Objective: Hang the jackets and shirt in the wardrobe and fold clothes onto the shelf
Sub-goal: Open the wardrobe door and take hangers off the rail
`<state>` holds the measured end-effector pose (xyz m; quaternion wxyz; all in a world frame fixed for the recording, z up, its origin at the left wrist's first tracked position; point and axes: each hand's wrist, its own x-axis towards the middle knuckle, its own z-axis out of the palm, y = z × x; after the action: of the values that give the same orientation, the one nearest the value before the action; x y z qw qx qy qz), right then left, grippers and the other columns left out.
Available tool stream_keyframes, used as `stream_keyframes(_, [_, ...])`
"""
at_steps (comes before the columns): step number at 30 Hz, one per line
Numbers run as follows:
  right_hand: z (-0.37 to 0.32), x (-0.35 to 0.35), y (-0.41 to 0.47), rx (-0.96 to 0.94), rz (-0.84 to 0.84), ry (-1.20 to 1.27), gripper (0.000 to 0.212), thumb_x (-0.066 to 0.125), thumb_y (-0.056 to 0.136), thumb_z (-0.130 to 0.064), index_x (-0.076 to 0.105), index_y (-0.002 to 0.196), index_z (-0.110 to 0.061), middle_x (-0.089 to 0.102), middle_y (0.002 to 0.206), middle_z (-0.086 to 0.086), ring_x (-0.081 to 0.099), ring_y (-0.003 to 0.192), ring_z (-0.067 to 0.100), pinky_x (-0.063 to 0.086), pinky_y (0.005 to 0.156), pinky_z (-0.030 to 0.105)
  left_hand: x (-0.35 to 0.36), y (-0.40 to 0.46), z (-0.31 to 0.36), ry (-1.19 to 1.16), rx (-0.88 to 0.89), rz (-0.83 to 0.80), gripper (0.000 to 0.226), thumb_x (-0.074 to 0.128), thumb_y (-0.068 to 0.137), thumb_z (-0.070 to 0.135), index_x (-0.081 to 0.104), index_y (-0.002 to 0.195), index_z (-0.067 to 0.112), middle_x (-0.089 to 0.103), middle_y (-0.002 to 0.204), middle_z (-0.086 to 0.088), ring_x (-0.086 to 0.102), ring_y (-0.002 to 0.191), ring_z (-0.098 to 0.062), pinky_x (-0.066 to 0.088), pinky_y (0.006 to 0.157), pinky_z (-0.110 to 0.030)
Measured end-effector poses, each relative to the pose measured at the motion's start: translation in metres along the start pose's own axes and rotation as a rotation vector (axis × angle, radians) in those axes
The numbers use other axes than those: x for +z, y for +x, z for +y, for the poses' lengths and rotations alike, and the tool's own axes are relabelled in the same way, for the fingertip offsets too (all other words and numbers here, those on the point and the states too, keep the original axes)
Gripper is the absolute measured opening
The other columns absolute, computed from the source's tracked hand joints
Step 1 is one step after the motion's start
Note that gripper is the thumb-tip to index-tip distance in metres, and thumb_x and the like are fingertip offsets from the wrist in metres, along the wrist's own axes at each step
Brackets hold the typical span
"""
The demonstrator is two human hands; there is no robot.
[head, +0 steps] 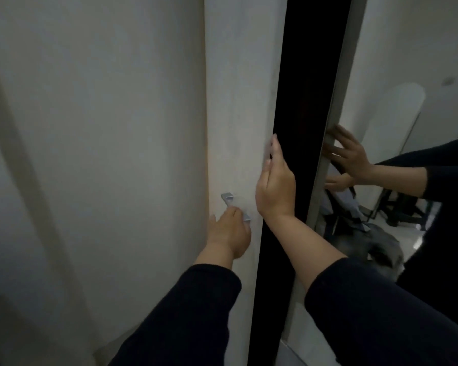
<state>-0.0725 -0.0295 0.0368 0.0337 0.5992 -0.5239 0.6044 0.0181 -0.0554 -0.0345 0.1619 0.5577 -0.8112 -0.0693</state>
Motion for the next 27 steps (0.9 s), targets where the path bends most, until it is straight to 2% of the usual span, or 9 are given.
stream_keyframes(3, [-0.009,0.007,-0.009,-0.037,-0.1,0.023,0.05,0.031,0.103,-0.014,0.022,0.152,-0.017,0.05,0.141,0.007,0.059,0.113,0.019,0.043,0.094,0.018,-0.023,-0.02,-0.01,-0.098,-0.001,0.122,0.05,0.024,0.101,0.024,0.018,0.15,0.016,0.032,0.152,-0.005,0.037,0.136,-0.023,0.019,0.116,-0.049])
stream_keyframes(5, [-0.017,0.011,-0.013,-0.057,-0.205,0.018,0.056,0.034,0.102,-0.017,0.013,0.153,-0.025,0.042,0.149,0.004,0.062,0.092,0.014,0.054,0.081,0.026,-0.046,-0.028,-0.016,-0.002,0.043,0.277,0.057,0.021,0.102,0.027,-0.002,0.153,0.015,0.01,0.161,-0.003,0.023,0.144,-0.019,0.01,0.119,-0.05])
stream_keyframes(7, [-0.024,0.016,-0.018,-0.062,-0.314,0.0,0.063,0.036,0.102,-0.021,0.002,0.153,-0.033,0.026,0.158,-0.002,0.06,0.081,0.008,0.053,0.07,0.023,-0.077,-0.032,-0.022,0.121,0.065,0.448,0.059,0.018,0.102,0.031,-0.009,0.152,0.015,-0.007,0.161,0.0,0.01,0.148,-0.014,0.005,0.119,-0.049])
stream_keyframes(10, [-0.041,0.025,-0.022,-0.075,-0.429,-0.024,0.072,0.04,0.1,-0.018,-0.008,0.15,-0.038,0.009,0.161,-0.006,0.063,0.105,0.017,0.055,0.088,0.038,-0.119,-0.038,-0.03,0.277,0.107,0.597,0.058,0.014,0.101,0.036,-0.007,0.152,0.017,-0.01,0.161,0.001,-0.002,0.148,-0.011,0.002,0.12,-0.05])
stream_keyframes(13, [-0.059,0.038,-0.024,-0.133,-0.558,-0.08,0.083,0.046,0.095,-0.005,-0.008,0.151,-0.034,-0.003,0.161,-0.009,0.053,0.125,0.022,0.038,0.11,0.048,-0.144,-0.041,-0.04,0.371,0.098,0.619,0.058,0.013,0.102,0.038,-0.006,0.152,0.016,-0.011,0.161,0.001,-0.005,0.148,-0.01,0.001,0.12,-0.048])
stream_keyframes(16, [-0.075,0.057,-0.023,-0.188,-0.658,-0.096,0.09,0.049,0.09,0.001,-0.007,0.152,-0.033,-0.003,0.161,-0.01,0.041,0.136,0.019,0.014,0.12,0.047,-0.155,-0.042,-0.054,0.349,-0.004,0.635,0.059,0.014,0.103,0.037,-0.006,0.152,0.013,-0.011,0.161,-0.001,-0.002,0.148,-0.012,0.003,0.12,-0.048])
stream_keyframes(19, [-0.086,0.082,-0.02,-0.204,-0.731,-0.078,0.094,0.051,0.089,0.005,-0.009,0.152,-0.031,-0.002,0.161,-0.009,0.017,0.146,0.017,0.003,0.121,0.047,-0.16,-0.044,-0.071,0.262,-0.1,0.639,0.06,0.016,0.102,0.035,-0.008,0.151,0.01,-0.012,0.161,-0.003,0.004,0.148,-0.014,0.002,0.119,-0.047])
stream_keyframes(23, [-0.086,0.134,-0.014,-0.384,-0.71,-0.118,0.096,0.054,0.094,-0.01,-0.02,0.149,-0.034,-0.021,0.158,-0.014,-0.018,0.146,0.009,-0.009,0.118,0.052,-0.171,-0.039,-0.104,0.224,-0.187,0.655,0.061,0.016,0.103,0.033,-0.012,0.15,0.006,-0.013,0.16,-0.005,0.003,0.149,-0.015,0.002,0.119,-0.048])
stream_keyframes(27, [-0.089,0.191,-0.002,-0.484,-0.67,-0.202,0.105,0.051,0.094,-0.011,-0.042,0.135,-0.037,-0.041,0.146,-0.017,-0.034,0.139,0.008,-0.018,0.114,0.052,-0.181,-0.026,-0.149,0.219,-0.238,0.662,0.062,0.016,0.102,0.031,-0.014,0.149,0.004,-0.014,0.16,-0.006,-0.002,0.149,-0.014,-0.002,0.12,-0.048])
